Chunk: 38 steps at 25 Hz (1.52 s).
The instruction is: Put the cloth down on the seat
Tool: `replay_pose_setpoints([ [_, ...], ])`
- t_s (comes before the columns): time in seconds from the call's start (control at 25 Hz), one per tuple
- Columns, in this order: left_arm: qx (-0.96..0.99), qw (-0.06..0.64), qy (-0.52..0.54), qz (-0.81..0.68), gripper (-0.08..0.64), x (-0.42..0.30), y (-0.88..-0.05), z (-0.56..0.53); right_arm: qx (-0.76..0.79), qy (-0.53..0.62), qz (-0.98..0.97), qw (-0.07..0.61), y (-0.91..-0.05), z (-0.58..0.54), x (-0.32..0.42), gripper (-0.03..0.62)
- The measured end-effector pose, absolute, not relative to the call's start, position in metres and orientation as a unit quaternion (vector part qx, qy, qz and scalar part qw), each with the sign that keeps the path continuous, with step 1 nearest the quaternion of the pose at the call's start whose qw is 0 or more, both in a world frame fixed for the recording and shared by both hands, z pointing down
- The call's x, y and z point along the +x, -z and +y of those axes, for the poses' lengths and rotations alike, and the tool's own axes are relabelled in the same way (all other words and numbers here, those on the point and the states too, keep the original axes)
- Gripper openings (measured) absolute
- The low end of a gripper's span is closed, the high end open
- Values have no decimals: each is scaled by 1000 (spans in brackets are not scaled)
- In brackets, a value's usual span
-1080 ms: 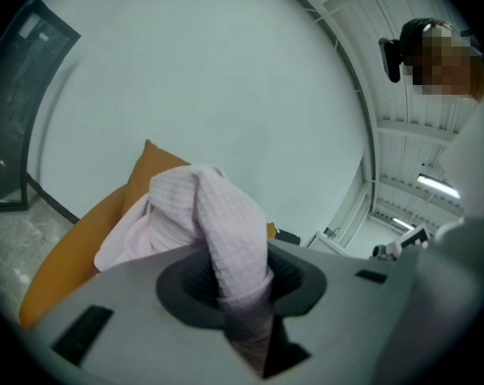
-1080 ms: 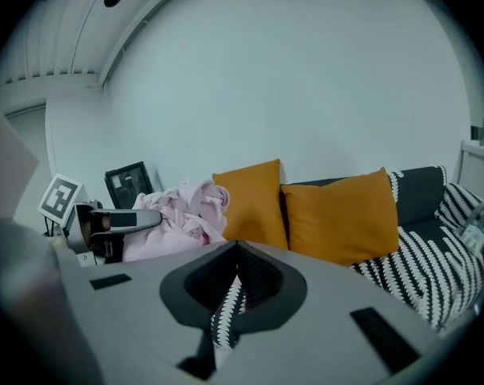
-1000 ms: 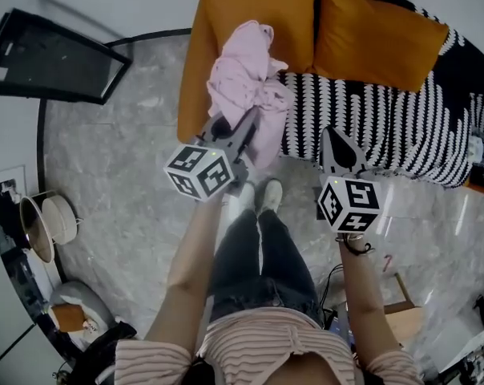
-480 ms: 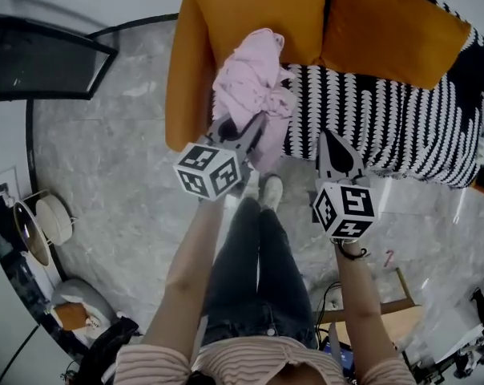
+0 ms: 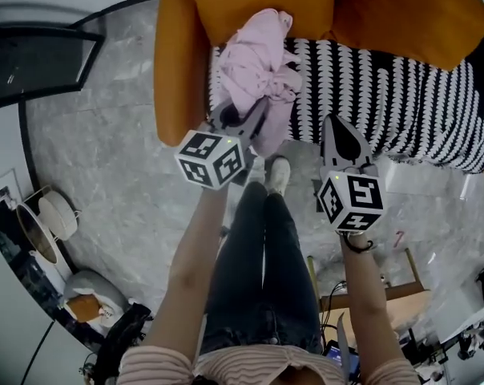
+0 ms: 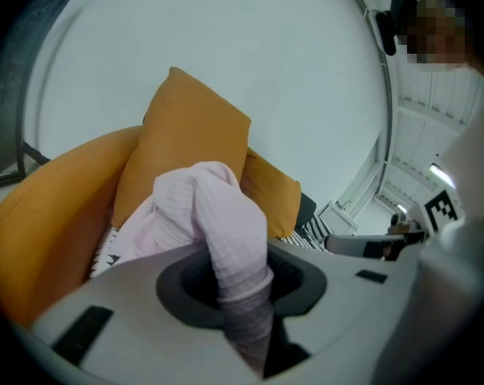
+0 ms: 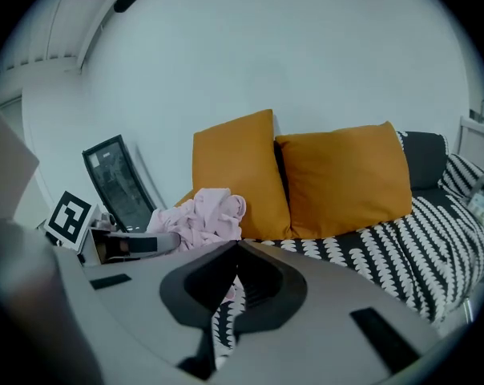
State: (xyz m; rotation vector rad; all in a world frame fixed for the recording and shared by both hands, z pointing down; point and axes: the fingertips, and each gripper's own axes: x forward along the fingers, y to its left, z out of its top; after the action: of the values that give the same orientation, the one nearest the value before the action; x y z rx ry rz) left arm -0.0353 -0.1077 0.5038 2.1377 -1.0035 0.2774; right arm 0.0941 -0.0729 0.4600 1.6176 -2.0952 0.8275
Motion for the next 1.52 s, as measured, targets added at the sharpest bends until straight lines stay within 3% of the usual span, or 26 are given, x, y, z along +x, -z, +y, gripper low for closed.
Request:
replay_pose_setpoints([
  [1.52, 814, 388, -154, -403, 106, -55, -594, -102, 567, -321, -728, 214, -525, -62, 70, 8],
])
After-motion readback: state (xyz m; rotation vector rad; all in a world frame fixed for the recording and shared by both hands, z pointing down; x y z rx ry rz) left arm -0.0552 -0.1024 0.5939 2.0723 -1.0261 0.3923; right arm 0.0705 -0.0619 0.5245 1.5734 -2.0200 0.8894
